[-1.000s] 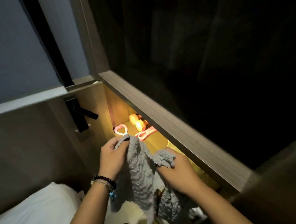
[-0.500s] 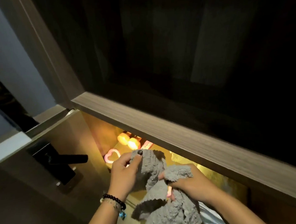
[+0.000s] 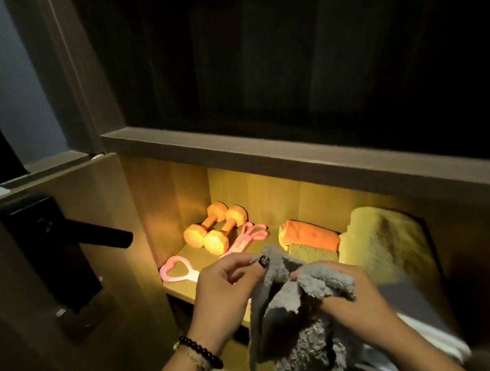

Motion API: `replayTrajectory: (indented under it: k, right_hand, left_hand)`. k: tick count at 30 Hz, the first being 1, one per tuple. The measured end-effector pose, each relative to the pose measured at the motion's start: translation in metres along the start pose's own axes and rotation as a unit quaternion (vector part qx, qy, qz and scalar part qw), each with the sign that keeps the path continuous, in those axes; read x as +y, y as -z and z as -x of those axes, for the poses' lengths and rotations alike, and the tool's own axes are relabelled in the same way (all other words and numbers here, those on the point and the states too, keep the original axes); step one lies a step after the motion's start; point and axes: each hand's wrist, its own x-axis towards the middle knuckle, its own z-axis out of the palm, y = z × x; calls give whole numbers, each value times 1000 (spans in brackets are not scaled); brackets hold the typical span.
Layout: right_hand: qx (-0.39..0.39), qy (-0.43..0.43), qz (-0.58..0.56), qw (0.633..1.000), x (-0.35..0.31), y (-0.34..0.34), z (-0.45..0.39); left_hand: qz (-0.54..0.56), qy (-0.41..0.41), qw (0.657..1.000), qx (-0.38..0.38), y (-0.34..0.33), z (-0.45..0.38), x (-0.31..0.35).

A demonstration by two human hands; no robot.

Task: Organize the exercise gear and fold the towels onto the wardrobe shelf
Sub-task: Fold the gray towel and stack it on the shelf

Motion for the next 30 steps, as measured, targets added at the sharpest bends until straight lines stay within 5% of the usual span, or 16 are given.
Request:
replayTrajectory:
  k: [15, 21, 30]
  right_hand:
    - [128, 93, 115, 981, -56, -51, 127]
    - [143, 126, 48, 980, -69, -73, 171]
    - [126, 145, 112, 975, -77, -102, 199]
  left_hand:
    - [52, -91, 983, -148, 28, 115, -12]
    - [74, -137, 972, -176, 45, 163, -22]
    - [-14, -219, 954, -202, 70, 203, -46]
